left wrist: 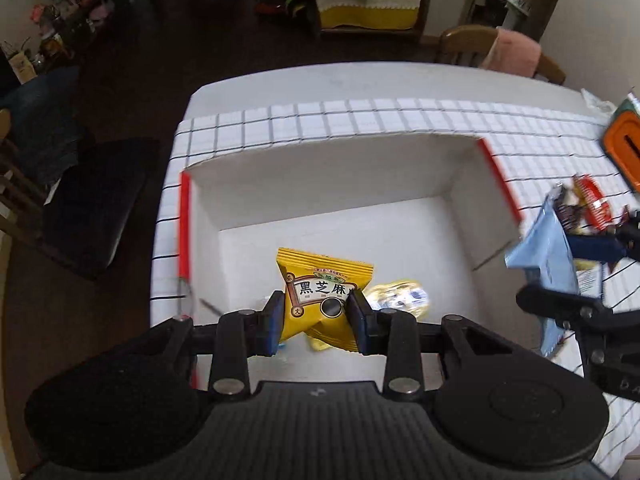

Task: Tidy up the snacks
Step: 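Open the left gripper to drop the yellow packet while the right gripper drops the blue packet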

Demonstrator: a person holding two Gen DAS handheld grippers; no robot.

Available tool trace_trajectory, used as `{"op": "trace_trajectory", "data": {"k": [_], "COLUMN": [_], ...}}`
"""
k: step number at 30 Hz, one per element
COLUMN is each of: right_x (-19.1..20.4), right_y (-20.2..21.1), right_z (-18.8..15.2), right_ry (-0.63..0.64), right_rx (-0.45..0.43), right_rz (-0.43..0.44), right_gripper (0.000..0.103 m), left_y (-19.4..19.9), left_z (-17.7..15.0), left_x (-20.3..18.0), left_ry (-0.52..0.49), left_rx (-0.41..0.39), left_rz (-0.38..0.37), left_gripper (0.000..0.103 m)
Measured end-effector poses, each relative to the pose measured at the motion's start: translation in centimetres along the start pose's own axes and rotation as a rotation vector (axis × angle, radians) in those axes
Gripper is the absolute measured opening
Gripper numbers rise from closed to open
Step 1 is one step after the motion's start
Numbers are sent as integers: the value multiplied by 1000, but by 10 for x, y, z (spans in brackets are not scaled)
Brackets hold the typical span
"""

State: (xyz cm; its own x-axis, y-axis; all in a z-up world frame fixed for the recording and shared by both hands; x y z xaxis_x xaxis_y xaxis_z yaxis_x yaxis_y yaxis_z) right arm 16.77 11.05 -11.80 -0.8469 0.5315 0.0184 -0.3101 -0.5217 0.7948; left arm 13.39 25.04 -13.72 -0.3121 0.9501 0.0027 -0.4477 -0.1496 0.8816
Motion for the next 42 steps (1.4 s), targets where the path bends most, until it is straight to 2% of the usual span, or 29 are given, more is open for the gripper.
{"op": "trace_trajectory", "data": {"k": [5,11,19,25,31,36,39,42], "right_x": [10,21,32,27,25,27,26,27], "right_y": [-38,-78,-106,-115,-116,-107,-99,-87], "right_z": [3,-5,-20,-23,-21,-17,-13,-9], "right_ry": [53,113,136,87,67,52,36,26], "right_rx": [50,119,178,214,218,189,169,141], "right_rz": [-25,-39,-18,-15,-12,0,8,22], "right_gripper": [47,47,46,47,48,57,58,65], "left_y": [-21,-42,-60,-70,-73,-66,-60,-52], "left_z": [-5,-6,-8,-8,-7,-5,-4,-2], "left_x": [16,12,5,5,5,4,3,1], "left_ry": [-16,-90,-148,-151,-145,-135,-132,-128], "left_rx": [39,73,127,174,179,158,138,113], "left_rz": [16,29,32,31,14,-3,-14,-22], "left_gripper": [33,33,33,33,33,36,42,46]}}
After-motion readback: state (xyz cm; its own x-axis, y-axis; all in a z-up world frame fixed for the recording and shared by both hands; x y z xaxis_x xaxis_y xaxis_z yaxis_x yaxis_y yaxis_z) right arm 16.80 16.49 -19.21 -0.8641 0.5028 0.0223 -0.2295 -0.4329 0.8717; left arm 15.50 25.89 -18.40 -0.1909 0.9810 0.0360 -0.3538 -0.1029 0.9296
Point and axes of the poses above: each gripper's, at about its wrist camera, not at the fingertips, and y roughly against the way its jaws point, x to its left, z to its top, the point moved 10 cm from there along -y, roughly the way its jaws point, and after that the axes turned 3 degrees about -x, right-handed, at the moved point
